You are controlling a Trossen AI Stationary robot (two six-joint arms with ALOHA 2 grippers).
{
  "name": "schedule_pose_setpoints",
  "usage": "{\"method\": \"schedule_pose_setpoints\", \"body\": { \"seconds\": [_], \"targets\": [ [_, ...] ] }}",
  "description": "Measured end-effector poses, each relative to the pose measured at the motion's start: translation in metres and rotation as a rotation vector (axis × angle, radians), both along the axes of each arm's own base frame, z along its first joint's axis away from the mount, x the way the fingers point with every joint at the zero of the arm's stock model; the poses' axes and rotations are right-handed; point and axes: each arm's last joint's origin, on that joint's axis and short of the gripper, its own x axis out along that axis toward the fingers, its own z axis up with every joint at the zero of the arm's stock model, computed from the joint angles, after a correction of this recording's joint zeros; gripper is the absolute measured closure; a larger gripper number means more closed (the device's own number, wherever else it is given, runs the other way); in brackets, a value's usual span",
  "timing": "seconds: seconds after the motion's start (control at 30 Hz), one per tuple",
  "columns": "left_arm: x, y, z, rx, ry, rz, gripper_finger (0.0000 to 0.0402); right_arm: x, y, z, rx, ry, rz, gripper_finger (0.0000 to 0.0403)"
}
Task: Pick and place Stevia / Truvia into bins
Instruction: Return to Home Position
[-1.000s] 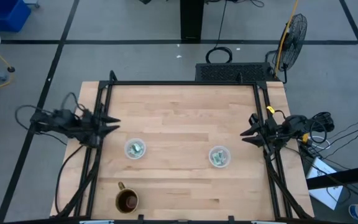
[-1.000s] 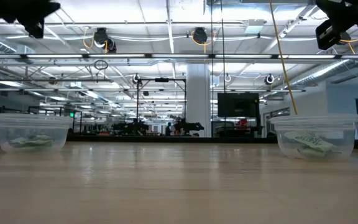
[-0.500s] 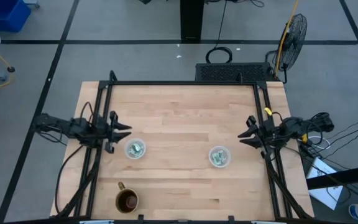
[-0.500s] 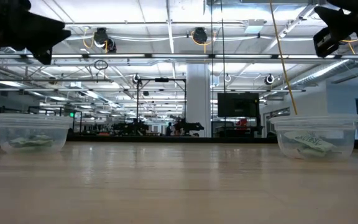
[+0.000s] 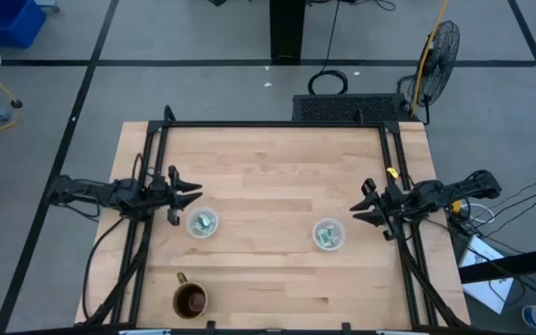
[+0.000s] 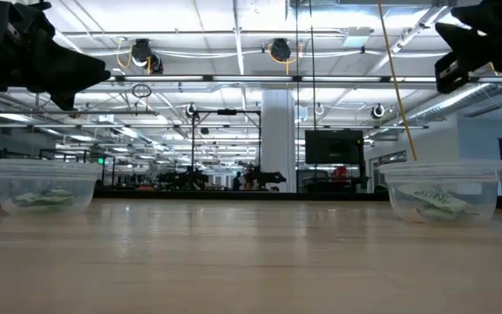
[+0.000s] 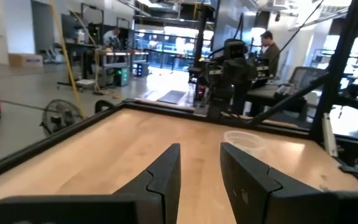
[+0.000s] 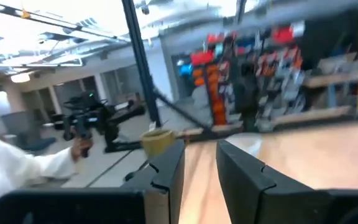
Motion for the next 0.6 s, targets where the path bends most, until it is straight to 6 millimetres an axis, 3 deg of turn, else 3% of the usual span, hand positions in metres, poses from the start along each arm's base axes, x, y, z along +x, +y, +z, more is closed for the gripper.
{"method": "schedule_pose_setpoints", "body": {
  "seconds": [0.3, 0.6],
  "targets": [
    [0.001, 0.001, -0.001, 0.060, 0.026, 0.018, 0.0284, 0.002, -0.004, -0.005, -0.245, 0.004, -0.087, 0.0314],
    [0.001, 0.001, -0.001, 0.085, 0.026, 0.019, 0.0284, 0.003, -0.004, -0.010, -0.296, 0.045, -0.083, 0.0314]
  ]
}}
